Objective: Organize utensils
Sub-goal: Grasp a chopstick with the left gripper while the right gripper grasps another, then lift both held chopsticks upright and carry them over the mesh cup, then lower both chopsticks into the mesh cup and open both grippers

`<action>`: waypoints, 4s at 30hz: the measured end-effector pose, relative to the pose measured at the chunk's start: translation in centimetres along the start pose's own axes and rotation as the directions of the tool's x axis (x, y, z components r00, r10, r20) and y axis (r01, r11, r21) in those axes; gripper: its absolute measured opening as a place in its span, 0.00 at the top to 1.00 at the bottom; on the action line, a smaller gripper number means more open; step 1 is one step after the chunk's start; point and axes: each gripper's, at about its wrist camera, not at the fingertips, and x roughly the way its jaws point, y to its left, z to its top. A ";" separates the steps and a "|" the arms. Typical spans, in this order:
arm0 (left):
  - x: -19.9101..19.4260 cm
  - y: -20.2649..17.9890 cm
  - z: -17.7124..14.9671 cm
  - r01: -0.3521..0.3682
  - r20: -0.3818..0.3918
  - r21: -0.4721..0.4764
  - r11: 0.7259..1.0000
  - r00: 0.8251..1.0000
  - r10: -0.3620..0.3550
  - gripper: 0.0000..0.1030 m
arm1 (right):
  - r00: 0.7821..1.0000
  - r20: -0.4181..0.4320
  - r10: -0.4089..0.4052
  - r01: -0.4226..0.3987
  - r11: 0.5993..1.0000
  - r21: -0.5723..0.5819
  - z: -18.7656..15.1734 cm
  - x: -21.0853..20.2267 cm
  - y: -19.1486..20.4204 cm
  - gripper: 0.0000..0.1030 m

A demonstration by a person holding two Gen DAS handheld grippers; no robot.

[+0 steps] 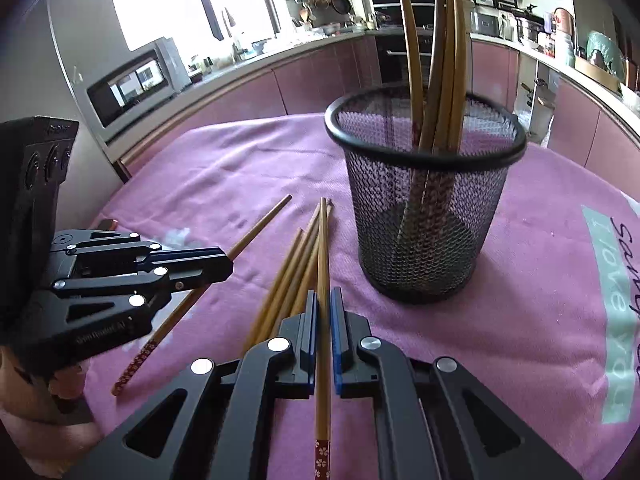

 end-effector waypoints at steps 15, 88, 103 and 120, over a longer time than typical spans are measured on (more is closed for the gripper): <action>-6.7 -0.3 1.3 0.179 0.121 0.003 0.984 0.977 -0.178 0.93 | 0.972 0.209 0.102 -0.102 0.995 -0.011 1.0 -8.4 0.1 0.95; -4.8 -5.9 11.9 0.109 0.233 0.119 0.987 0.963 -0.135 0.93 | 0.946 0.318 -0.065 0.060 0.998 0.026 8.4 -8.5 -4.4 0.95; -2.0 -5.0 14.7 0.107 0.187 0.090 0.990 0.975 -0.122 0.92 | 0.966 0.247 -0.080 0.060 0.994 0.090 9.1 -5.8 -5.7 0.94; 0.1 -4.0 14.6 0.103 0.161 0.031 0.994 0.981 -0.107 0.81 | 0.960 0.263 -0.097 0.066 0.990 0.126 9.0 -6.0 -6.1 0.84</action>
